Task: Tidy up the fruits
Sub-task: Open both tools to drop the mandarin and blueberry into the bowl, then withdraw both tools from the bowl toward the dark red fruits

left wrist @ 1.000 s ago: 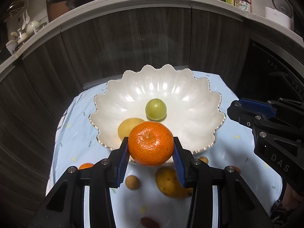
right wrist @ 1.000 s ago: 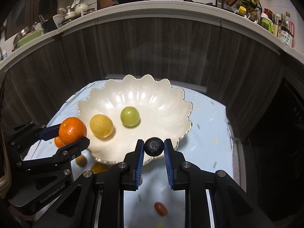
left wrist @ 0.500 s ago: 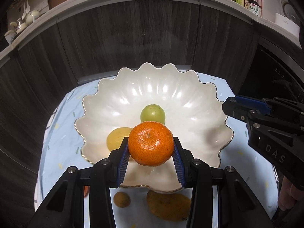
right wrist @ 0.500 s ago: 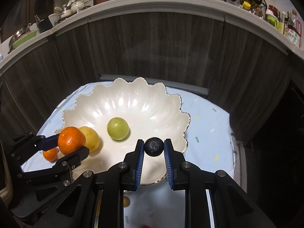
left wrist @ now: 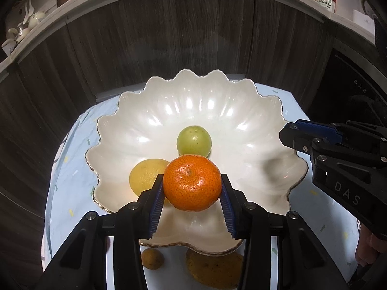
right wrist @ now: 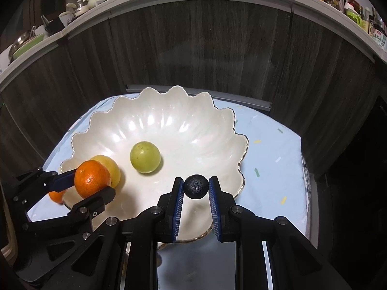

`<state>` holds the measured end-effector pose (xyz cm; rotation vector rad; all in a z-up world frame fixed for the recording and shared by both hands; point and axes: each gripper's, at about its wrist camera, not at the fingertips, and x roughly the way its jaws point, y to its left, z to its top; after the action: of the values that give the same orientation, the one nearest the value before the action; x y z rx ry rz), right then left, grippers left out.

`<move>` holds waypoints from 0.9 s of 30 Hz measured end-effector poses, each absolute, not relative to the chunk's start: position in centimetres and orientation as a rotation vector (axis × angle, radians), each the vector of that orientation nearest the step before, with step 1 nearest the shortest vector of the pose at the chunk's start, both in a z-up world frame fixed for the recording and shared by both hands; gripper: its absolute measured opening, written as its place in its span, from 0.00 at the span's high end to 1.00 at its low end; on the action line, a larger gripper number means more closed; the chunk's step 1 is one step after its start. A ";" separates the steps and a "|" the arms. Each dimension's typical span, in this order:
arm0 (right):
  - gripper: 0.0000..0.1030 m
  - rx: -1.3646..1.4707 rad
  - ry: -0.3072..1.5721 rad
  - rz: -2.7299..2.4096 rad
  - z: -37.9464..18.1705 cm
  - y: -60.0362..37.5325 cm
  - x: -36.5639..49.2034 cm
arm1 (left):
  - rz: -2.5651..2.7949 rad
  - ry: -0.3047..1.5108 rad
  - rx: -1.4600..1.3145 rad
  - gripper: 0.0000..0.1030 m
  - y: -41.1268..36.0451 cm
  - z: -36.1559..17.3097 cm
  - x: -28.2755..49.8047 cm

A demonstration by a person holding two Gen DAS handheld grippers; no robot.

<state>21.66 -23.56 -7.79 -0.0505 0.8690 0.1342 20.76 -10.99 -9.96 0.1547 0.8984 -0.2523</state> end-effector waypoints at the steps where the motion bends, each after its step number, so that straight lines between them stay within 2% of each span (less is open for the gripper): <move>1: 0.78 -0.046 0.877 0.133 -7.9 -23.6 21.7 | -0.254 0.906 0.154 0.58 -11.0 -10.1 20.8; 5: 0.77 -0.045 0.882 0.123 -8.1 -23.7 21.7 | -0.247 0.920 0.158 0.56 -11.0 -10.2 20.7; 6: 0.76 -0.044 0.882 0.121 -8.0 -23.8 21.7 | -0.244 0.919 0.158 0.53 -11.0 -10.2 20.7; 7: 0.73 -0.043 0.880 0.117 -8.0 -23.8 21.6 | -0.240 0.913 0.159 0.43 -11.0 -10.1 20.6; 8: 0.63 -0.042 0.873 0.107 -7.9 -23.9 21.6 | -0.234 0.905 0.159 0.36 -10.9 -9.9 20.6; 9: 0.56 -0.041 0.866 0.102 -7.8 -23.9 21.5 | -0.230 0.894 0.158 0.35 -10.9 -9.7 20.5; 10: 0.53 -0.040 0.860 0.096 -7.7 -24.0 21.4 | -0.227 0.890 0.159 0.34 -10.8 -9.6 20.4; 13: 0.52 -0.036 0.848 0.091 -7.3 -24.1 21.2 | -0.221 0.891 0.162 0.33 -10.7 -9.4 20.5; 14: 0.49 -0.036 0.844 0.090 -7.2 -24.1 21.1 | -0.217 0.890 0.164 0.30 -10.6 -9.3 20.4; 16: 0.33 -0.041 0.833 0.077 -7.0 -24.1 20.9 | -0.200 0.882 0.163 0.25 -10.4 -9.0 20.3; 18: 0.28 -0.041 0.818 0.068 -6.6 -24.1 20.6 | -0.190 0.869 0.159 0.20 -10.1 -8.6 19.9; 27: 0.28 -0.031 0.806 0.063 -5.9 -24.0 19.4 | -0.183 0.855 0.160 0.18 -9.6 -7.7 19.3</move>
<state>19.41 -24.02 -5.93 -0.0306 0.8057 0.0627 19.25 -9.59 -7.73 0.1599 0.8551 -0.1833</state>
